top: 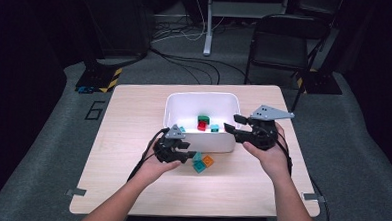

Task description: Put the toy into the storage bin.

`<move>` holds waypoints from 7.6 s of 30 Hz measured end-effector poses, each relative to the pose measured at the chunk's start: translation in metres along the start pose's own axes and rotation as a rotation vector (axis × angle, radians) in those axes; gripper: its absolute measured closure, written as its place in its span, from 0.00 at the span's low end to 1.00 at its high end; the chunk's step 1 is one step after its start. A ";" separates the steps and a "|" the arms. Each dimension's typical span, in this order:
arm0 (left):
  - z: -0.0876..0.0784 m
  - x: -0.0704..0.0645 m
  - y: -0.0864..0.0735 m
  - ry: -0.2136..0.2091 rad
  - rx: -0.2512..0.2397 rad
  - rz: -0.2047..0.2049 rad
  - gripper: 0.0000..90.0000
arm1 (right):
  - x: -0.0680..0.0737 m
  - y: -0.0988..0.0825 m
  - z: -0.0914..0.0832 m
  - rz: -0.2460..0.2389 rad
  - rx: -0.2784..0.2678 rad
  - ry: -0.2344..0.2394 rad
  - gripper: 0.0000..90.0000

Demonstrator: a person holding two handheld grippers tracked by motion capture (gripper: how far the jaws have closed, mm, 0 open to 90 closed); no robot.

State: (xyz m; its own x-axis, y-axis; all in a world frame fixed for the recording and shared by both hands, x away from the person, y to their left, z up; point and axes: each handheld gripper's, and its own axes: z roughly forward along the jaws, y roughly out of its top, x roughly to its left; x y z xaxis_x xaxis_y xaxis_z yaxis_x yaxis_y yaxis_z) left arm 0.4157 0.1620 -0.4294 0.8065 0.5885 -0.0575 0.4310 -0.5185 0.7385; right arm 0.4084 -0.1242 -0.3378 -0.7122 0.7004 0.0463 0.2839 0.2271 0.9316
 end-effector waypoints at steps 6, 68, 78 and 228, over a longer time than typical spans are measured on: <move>0.016 -0.004 -0.012 -0.002 0.016 -0.002 0.62 | 0.000 0.000 0.000 -0.001 0.000 -0.002 0.55; 0.027 -0.020 -0.010 -0.025 0.041 0.037 0.64 | -0.003 -0.002 0.002 0.005 0.004 -0.002 0.55; 0.002 -0.010 0.004 -0.032 0.021 0.007 0.64 | -0.003 -0.002 0.003 0.005 0.005 -0.004 0.55; -0.029 0.012 0.032 -0.035 -0.016 0.022 0.66 | -0.004 -0.003 0.002 0.013 -0.003 -0.002 0.54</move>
State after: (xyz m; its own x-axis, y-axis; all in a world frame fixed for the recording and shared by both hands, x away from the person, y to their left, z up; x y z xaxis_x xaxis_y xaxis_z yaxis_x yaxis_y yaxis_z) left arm 0.4277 0.1704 -0.3874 0.8294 0.5549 -0.0641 0.4064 -0.5209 0.7507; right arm 0.4121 -0.1262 -0.3414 -0.7073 0.7046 0.0573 0.2908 0.2161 0.9321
